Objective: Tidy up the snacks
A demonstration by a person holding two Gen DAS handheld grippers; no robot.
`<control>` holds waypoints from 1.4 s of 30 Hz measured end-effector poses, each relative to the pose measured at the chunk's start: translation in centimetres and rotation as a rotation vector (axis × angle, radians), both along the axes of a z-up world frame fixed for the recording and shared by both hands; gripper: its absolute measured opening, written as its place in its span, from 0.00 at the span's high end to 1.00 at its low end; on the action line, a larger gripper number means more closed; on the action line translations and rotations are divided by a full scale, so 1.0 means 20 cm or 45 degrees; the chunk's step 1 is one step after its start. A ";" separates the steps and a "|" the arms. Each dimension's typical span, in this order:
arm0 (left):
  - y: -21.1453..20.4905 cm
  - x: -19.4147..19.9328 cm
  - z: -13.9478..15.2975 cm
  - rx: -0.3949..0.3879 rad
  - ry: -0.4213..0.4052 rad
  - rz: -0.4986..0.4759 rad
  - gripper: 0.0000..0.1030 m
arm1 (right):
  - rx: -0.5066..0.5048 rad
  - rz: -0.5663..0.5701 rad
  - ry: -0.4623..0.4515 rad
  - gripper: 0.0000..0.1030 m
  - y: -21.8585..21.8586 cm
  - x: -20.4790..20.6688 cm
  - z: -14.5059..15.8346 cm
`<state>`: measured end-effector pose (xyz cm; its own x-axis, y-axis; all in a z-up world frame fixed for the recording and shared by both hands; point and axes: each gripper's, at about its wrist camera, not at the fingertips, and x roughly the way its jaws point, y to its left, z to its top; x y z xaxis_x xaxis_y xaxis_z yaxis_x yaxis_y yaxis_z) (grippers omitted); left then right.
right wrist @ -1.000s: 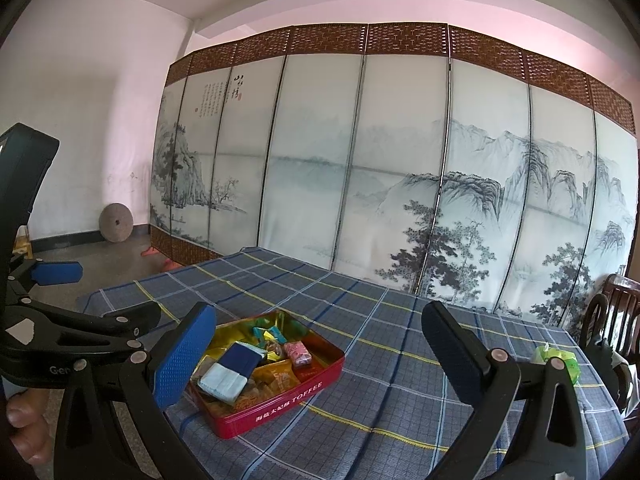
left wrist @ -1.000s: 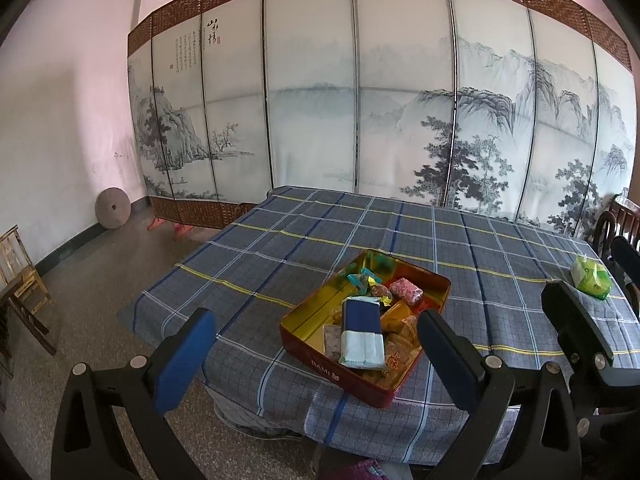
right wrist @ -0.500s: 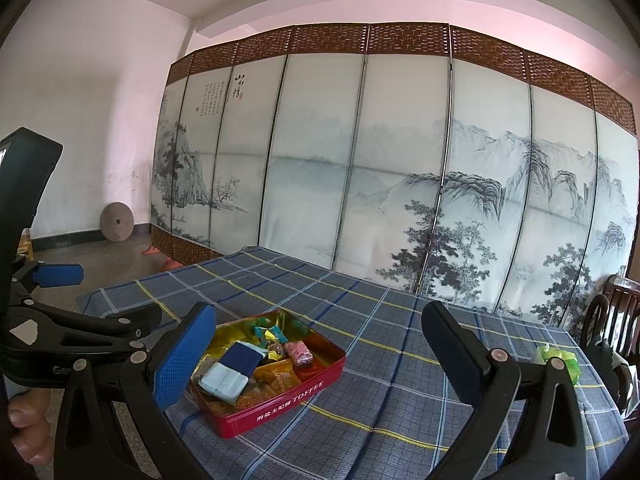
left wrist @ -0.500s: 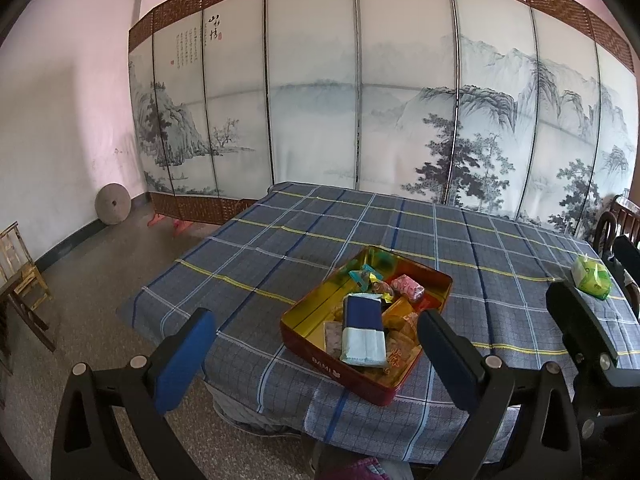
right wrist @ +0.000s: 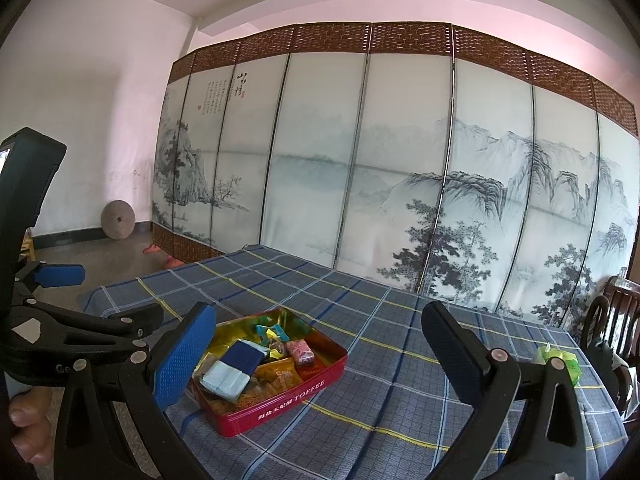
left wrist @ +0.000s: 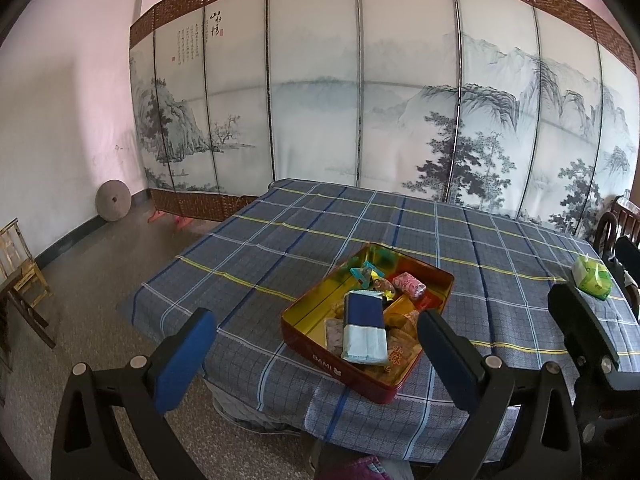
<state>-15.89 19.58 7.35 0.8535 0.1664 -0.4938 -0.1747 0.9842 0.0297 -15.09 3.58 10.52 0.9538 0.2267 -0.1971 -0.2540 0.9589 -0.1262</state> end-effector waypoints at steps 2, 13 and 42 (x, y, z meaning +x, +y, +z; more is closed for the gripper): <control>0.00 0.00 0.00 -0.001 0.002 0.000 0.01 | 0.003 -0.001 0.001 0.01 0.00 0.00 0.00; 0.00 -0.02 -0.01 -0.003 0.010 0.003 0.01 | 0.002 0.002 0.002 0.01 0.00 0.00 0.00; 0.02 0.00 -0.02 -0.018 0.051 0.000 0.01 | 0.005 0.018 0.030 0.01 -0.03 0.00 -0.05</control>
